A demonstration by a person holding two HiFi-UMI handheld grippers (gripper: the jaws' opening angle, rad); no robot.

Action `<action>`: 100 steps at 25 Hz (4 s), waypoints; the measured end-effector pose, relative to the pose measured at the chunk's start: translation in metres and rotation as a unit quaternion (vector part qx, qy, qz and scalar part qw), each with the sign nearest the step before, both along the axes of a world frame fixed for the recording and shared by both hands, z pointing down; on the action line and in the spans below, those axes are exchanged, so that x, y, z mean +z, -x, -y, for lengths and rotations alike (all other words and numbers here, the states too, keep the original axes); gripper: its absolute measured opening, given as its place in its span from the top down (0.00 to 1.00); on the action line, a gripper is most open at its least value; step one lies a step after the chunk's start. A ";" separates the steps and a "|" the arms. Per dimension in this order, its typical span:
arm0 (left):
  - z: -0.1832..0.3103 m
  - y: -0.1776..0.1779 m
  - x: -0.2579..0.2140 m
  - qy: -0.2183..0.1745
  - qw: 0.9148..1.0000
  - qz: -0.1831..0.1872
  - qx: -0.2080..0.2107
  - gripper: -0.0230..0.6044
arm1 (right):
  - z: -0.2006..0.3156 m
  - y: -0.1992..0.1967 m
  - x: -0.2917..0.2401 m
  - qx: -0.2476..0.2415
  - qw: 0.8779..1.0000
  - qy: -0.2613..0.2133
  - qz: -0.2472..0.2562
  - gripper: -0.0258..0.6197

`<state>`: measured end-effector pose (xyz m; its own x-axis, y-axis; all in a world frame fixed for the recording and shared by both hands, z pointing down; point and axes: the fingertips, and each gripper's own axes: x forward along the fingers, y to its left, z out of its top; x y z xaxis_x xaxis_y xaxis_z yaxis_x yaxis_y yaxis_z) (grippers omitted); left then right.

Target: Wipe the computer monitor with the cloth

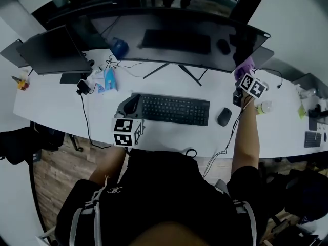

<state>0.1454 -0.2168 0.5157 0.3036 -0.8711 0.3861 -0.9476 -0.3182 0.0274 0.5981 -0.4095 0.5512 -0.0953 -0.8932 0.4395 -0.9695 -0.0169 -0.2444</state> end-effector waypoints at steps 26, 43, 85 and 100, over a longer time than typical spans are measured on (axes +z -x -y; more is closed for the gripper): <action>0.001 0.051 0.006 0.021 0.999 0.036 -0.013 0.94 | -0.011 0.073 0.113 0.090 0.921 0.038 0.377 0.87; -0.007 0.147 0.006 0.015 0.999 0.019 -0.027 0.94 | -0.013 0.218 0.103 0.007 0.938 0.066 0.340 0.87; 0.016 0.376 0.004 -0.001 1.000 -0.004 -0.027 0.94 | 0.002 0.558 0.093 -0.106 0.937 0.077 0.324 0.87; 0.007 0.450 0.003 -0.008 0.999 -0.009 -0.038 0.94 | 0.000 0.667 0.088 -0.149 0.941 0.081 0.293 0.87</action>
<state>-0.3042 -0.2234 0.5190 0.2429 -0.8979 0.3672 -0.9685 -0.2457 0.0397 -0.0686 -0.4092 0.6388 -0.5992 -0.7142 0.3619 -0.6372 0.1517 -0.7556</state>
